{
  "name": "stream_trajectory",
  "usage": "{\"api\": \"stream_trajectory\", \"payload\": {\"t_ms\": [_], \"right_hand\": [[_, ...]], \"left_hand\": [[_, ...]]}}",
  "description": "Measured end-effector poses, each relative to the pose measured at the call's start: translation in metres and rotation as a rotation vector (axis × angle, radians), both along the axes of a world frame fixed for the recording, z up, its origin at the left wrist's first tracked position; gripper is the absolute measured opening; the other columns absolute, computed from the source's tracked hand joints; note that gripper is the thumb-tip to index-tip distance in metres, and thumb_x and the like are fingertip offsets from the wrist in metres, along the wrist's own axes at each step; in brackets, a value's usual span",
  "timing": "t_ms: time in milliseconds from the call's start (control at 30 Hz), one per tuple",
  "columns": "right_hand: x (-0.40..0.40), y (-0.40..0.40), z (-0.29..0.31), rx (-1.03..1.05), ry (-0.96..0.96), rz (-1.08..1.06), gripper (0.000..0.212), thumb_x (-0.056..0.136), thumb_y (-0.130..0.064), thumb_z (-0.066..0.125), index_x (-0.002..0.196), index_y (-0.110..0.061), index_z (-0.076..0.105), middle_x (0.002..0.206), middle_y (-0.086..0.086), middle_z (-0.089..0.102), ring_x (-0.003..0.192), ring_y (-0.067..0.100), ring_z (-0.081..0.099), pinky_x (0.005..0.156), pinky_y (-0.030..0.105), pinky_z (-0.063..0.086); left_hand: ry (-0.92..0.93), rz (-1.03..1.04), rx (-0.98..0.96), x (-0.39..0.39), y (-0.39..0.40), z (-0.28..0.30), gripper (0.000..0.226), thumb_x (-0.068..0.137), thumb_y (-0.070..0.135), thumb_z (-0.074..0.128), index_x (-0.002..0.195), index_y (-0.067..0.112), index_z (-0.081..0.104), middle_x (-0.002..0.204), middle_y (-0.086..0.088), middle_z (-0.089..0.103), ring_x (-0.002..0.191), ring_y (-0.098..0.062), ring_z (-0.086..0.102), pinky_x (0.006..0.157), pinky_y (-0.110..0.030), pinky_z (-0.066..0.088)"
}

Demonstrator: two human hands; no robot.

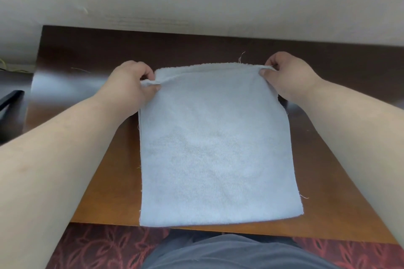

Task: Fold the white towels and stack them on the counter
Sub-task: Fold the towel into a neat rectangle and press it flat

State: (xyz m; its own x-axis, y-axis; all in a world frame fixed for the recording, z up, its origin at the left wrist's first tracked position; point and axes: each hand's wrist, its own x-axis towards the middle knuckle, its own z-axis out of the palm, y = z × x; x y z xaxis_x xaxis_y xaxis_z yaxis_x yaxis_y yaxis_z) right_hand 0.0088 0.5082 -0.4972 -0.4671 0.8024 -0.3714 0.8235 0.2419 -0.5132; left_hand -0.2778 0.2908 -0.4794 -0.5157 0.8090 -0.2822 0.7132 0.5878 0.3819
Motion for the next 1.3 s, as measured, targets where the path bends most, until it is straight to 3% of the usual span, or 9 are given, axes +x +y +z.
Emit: {"api": "stream_trajectory", "payload": {"t_ms": [100, 300, 367, 500, 633, 867, 1033, 1200, 1300], "right_hand": [[0.001, 0.001, -0.001, -0.028, -0.006, -0.033, 0.019, 0.09, -0.043, 0.06, 0.085, -0.026, 0.052, 0.08, -0.005, 0.057, 0.067, 0.01, 0.052, 0.049, 0.026, 0.033], [0.007, 0.003, -0.002, -0.114, 0.085, -0.182, 0.024, 0.077, -0.049, 0.068, 0.077, -0.029, 0.054, 0.077, -0.008, 0.058, 0.064, 0.012, 0.053, 0.053, 0.025, 0.036], [0.008, 0.004, -0.001, -0.231, 0.19, -0.282, 0.016, 0.068, -0.037, 0.066, 0.082, -0.033, 0.059, 0.083, -0.004, 0.063, 0.07, 0.016, 0.06, 0.058, 0.026, 0.044], [0.019, 0.003, -0.005, -0.409, 0.249, -0.323, 0.038, 0.067, -0.022, 0.068, 0.105, -0.026, 0.068, 0.102, 0.0, 0.072, 0.093, 0.02, 0.07, 0.081, 0.036, 0.056], [0.029, -0.008, -0.005, -0.377, 0.241, -0.364, 0.015, 0.079, -0.025, 0.075, 0.094, -0.021, 0.072, 0.089, -0.003, 0.076, 0.087, 0.02, 0.072, 0.077, 0.036, 0.057], [0.028, -0.016, 0.016, -0.356, 0.472, -0.433, 0.024, 0.081, -0.036, 0.064, 0.102, -0.025, 0.069, 0.099, -0.005, 0.076, 0.092, 0.016, 0.072, 0.079, 0.039, 0.057], [0.011, 0.003, 0.016, -0.265, 0.382, -0.395, 0.029, 0.081, -0.038, 0.062, 0.103, -0.019, 0.069, 0.1, 0.003, 0.075, 0.094, 0.026, 0.071, 0.087, 0.051, 0.057], [-0.007, 0.012, -0.003, -0.166, 0.207, -0.321, 0.026, 0.091, -0.037, 0.057, 0.11, -0.021, 0.064, 0.099, -0.002, 0.069, 0.086, 0.019, 0.065, 0.071, 0.026, 0.051], [-0.012, 0.013, -0.009, -0.115, 0.12, -0.298, 0.022, 0.096, -0.037, 0.051, 0.113, -0.024, 0.055, 0.096, -0.002, 0.06, 0.08, 0.016, 0.056, 0.063, 0.024, 0.039]], "left_hand": [[-0.045, 0.085, 0.041, 0.003, -0.002, 0.003, 0.021, 0.084, 0.037, 0.07, 0.075, 0.025, 0.054, 0.088, 0.005, 0.057, 0.065, -0.014, 0.052, 0.052, -0.027, 0.04], [0.032, 0.137, 0.093, 0.001, -0.004, 0.002, 0.027, 0.082, 0.045, 0.071, 0.07, 0.027, 0.055, 0.092, 0.003, 0.052, 0.068, -0.013, 0.05, 0.055, -0.026, 0.038], [-0.033, 0.196, 0.108, 0.002, -0.005, -0.001, 0.027, 0.083, 0.051, 0.068, 0.076, 0.029, 0.053, 0.082, 0.007, 0.054, 0.063, -0.009, 0.049, 0.051, -0.025, 0.037], [-0.257, 0.305, 0.011, 0.002, -0.009, -0.009, 0.036, 0.081, 0.054, 0.07, 0.105, 0.035, 0.05, 0.084, 0.01, 0.053, 0.066, -0.004, 0.052, 0.053, -0.02, 0.035], [-0.322, 0.326, -0.054, 0.004, -0.025, -0.017, 0.027, 0.082, 0.051, 0.069, 0.09, 0.027, 0.062, 0.078, 0.011, 0.061, 0.068, -0.011, 0.058, 0.057, -0.022, 0.039], [-0.607, 0.554, 0.375, 0.015, -0.031, -0.002, 0.007, 0.083, 0.049, 0.061, 0.089, 0.047, 0.063, 0.093, 0.018, 0.072, 0.08, -0.004, 0.07, 0.061, -0.022, 0.052], [-0.53, 0.601, 0.407, 0.006, -0.012, -0.003, 0.005, 0.083, 0.051, 0.055, 0.086, 0.049, 0.059, 0.085, 0.027, 0.068, 0.072, 0.004, 0.066, 0.056, -0.022, 0.049], [-0.426, 0.643, 0.26, 0.001, 0.005, -0.026, 0.024, 0.095, 0.042, 0.05, 0.114, 0.029, 0.056, 0.09, 0.015, 0.061, 0.077, -0.003, 0.059, 0.057, -0.019, 0.041], [-0.337, 0.623, 0.197, -0.001, 0.008, -0.032, 0.035, 0.098, 0.043, 0.044, 0.127, 0.024, 0.046, 0.093, 0.01, 0.055, 0.079, -0.01, 0.054, 0.062, -0.025, 0.039]]}}
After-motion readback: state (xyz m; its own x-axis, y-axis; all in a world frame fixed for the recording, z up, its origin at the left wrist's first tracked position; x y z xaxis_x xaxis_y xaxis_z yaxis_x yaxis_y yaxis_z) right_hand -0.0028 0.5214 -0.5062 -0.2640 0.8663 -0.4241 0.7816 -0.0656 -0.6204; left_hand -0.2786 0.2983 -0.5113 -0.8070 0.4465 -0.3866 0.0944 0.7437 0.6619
